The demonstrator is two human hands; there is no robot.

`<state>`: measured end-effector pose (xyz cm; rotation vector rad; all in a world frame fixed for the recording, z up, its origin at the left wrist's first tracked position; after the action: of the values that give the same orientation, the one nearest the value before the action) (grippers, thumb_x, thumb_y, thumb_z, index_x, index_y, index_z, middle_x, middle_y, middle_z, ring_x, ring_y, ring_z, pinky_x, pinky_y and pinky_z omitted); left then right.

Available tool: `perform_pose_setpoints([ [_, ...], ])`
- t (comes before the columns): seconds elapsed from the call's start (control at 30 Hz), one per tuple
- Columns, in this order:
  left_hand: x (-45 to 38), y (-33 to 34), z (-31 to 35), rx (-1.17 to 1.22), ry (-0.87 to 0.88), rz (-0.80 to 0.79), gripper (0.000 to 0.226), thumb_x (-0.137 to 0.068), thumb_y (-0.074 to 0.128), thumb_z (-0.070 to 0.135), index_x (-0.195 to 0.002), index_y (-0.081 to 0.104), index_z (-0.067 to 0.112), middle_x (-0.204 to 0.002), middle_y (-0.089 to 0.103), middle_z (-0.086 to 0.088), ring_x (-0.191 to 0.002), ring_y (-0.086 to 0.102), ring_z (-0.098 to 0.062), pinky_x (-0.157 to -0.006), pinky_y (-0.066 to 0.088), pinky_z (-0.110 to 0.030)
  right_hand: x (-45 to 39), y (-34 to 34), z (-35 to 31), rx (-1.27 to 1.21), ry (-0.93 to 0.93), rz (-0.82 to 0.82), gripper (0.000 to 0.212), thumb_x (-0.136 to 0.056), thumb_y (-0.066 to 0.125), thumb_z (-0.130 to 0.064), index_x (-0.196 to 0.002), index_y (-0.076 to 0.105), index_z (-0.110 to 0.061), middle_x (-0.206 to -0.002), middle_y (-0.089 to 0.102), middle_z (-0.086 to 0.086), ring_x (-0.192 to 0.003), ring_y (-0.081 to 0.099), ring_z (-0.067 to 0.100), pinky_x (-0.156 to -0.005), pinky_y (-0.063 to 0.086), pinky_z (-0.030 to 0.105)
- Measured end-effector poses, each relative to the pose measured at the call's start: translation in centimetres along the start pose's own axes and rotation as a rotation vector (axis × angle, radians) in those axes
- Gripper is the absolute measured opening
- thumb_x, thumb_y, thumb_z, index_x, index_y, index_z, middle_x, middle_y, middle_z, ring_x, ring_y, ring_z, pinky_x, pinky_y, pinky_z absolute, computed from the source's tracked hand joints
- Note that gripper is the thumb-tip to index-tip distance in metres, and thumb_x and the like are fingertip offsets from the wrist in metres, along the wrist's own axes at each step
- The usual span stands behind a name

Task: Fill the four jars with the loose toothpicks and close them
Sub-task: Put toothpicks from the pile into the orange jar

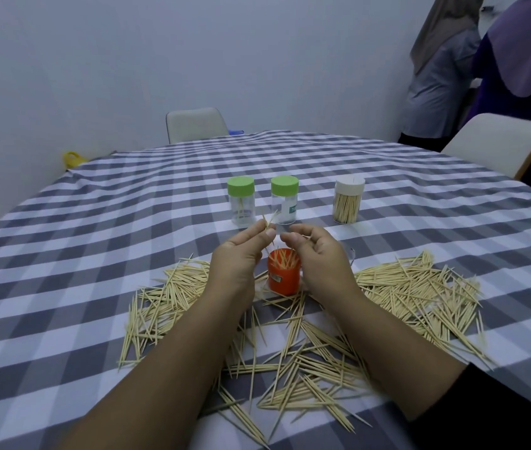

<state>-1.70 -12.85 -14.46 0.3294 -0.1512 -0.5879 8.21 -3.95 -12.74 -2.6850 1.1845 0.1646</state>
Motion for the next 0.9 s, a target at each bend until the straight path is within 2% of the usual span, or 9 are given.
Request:
perform_pose_setpoints([
  [0.1, 0.2, -0.2, 0.1, -0.108, 0.017, -0.005, 0.032, -0.075, 0.074, 0.024, -0.105, 0.071, 0.015, -0.112, 0.07, -0.005, -0.116, 0.057, -0.021, -0.09, 0.043, -0.029, 0.0, -0.1, 0.0, 0.031, 0.014, -0.03, 0.028, -0.095, 0.053, -0.03, -0.122, 0.057, -0.024, -0.118, 0.063, -0.001, -0.11, 0.057, 0.012, -0.094, 0.05, 0.043],
  [0.2, 0.5, -0.2, 0.6, -0.223, 0.051, -0.02, 0.033, -0.074, 0.072, 0.035, -0.101, 0.073, 0.015, -0.105, 0.072, -0.001, -0.112, 0.06, -0.018, -0.098, 0.044, -0.034, -0.1, -0.4, -0.3, 0.055, 0.019, -0.061, 0.035, -0.097, 0.048, -0.032, -0.131, 0.053, -0.022, -0.127, 0.06, 0.001, -0.117, 0.053, 0.012, -0.095, 0.046, 0.03],
  [0.3, 0.6, -0.5, 1.2, -0.327, 0.079, 0.0, 0.024, -0.08, 0.067, 0.043, -0.088, 0.074, 0.021, -0.101, 0.073, 0.001, -0.108, 0.061, -0.014, -0.101, 0.04, -0.038, -0.1, -1.0, -1.1, 0.099, -0.014, -0.063, 0.036, -0.098, 0.044, -0.032, -0.131, 0.053, -0.02, -0.124, 0.06, -0.003, -0.116, 0.053, 0.009, -0.085, 0.041, 0.019],
  [0.37, 0.6, -0.9, 1.8, -0.386, 0.1, 0.02, 0.022, -0.086, 0.062, 0.042, -0.082, 0.073, 0.024, -0.098, 0.073, 0.003, -0.103, 0.064, -0.011, -0.1, 0.04, -0.037, 0.0, -1.5, -1.7, 0.156, -0.037, -0.058, 0.033, -0.099, 0.043, -0.03, -0.128, 0.056, -0.02, -0.118, 0.06, -0.005, -0.11, 0.053, 0.008, -0.083, 0.041, 0.019],
  [0.43, 0.6, -1.4, 2.6, -0.472, 0.115, 0.035, 0.023, -0.089, 0.059, 0.04, -0.083, 0.072, 0.023, -0.095, 0.073, 0.004, -0.098, 0.065, -0.011, -0.095, 0.044, -0.034, -0.1, -2.2, -2.3, 0.253, -0.047, -0.04, 0.031, -0.099, 0.044, -0.026, -0.125, 0.059, -0.019, -0.113, 0.062, -0.005, -0.097, 0.054, 0.006, -0.079, 0.044, 0.022],
  [0.53, 0.5, -2.3, 3.6, -0.692, 0.12, 0.044, 0.022, -0.09, 0.059, 0.04, -0.082, 0.072, 0.025, -0.088, 0.072, 0.004, -0.093, 0.065, -0.015, -0.073, 0.047, -0.027, -0.1, -3.5, -3.3, 0.467, -0.021, -0.058, 0.027, -0.099, 0.045, -0.022, -0.119, 0.063, -0.019, -0.096, 0.063, -0.004, -0.081, 0.056, 0.009, -0.063, 0.042, 0.021],
  [0.63, 0.6, -2.6, 4.0, -0.955, 0.105, -0.02, 0.019, -0.09, 0.061, 0.036, -0.096, 0.073, 0.022, -0.088, 0.067, 0.004, -0.084, 0.061, -0.011, -0.06, 0.042, -0.023, 0.2, -4.6, -3.5, 0.691, 0.056, -0.196, 0.02, -0.096, 0.051, -0.019, -0.106, 0.068, -0.015, -0.081, 0.061, -0.005, -0.072, 0.056, 0.013, -0.053, 0.04, 0.022],
  [0.8, 1.5, -1.9, 3.8, -1.372, 0.061, -0.158, 0.025, -0.09, 0.061, 0.035, -0.106, 0.072, 0.018, -0.105, 0.069, 0.0, -0.085, 0.059, -0.012, -0.073, 0.048, -0.028, 1.8, -4.9, -2.4, 1.133, 0.193, -0.486, 0.011, -0.087, 0.066, -0.034, -0.094, 0.065, -0.026, -0.091, 0.068, 0.001, -0.082, 0.061, 0.014, -0.072, 0.048, 0.029],
  [0.9, 1.9, -1.9, 3.4, -1.548, 0.006, -0.209, 0.029, -0.088, 0.061, 0.043, -0.102, 0.069, 0.019, -0.099, 0.065, -0.004, -0.089, 0.059, -0.017, -0.081, 0.048, -0.032, 2.0, -4.9, -1.5, 1.238, 0.274, -0.553, 0.029, -0.077, 0.071, -0.049, -0.087, 0.058, -0.025, -0.08, 0.066, -0.003, -0.076, 0.062, 0.012, -0.068, 0.05, 0.028],
])
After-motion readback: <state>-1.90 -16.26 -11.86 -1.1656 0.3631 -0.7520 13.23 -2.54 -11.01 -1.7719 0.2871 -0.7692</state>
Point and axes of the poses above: each hand's wrist, its own x-axis away from the middle knuckle, its own y-axis out of the palm, z = x × y, the point moved 6 cm from there along -x, towards the middle knuckle
